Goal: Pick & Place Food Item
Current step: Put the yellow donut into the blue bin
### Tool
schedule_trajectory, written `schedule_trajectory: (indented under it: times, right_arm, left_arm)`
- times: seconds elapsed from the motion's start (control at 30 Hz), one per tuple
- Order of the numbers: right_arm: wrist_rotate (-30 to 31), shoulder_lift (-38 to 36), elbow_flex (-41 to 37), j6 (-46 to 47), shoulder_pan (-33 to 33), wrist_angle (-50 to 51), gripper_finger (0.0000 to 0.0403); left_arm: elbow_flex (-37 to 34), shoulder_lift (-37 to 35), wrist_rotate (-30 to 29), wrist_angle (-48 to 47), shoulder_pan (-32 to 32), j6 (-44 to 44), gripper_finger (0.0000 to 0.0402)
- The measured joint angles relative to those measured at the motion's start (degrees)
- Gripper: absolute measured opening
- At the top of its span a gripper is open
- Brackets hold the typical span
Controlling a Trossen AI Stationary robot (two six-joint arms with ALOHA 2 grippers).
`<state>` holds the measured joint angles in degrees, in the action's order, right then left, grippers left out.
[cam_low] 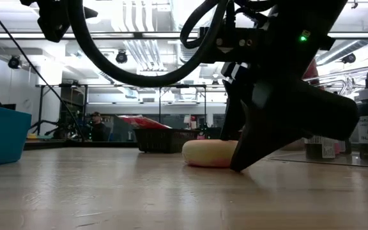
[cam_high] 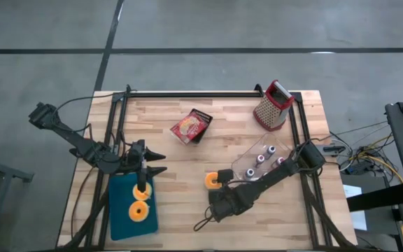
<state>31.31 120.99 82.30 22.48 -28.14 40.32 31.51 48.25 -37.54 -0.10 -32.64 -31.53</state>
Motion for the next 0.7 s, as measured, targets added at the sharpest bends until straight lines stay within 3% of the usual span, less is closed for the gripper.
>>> schedule_trajectory:
  times: [0.7]
  right_arm:
    - [1.8,0.0,-0.2,-0.9,0.2,-0.8,0.0324]
  left_arm:
    - [0.0,0.0,0.0,0.0,0.0,0.0,0.0243]
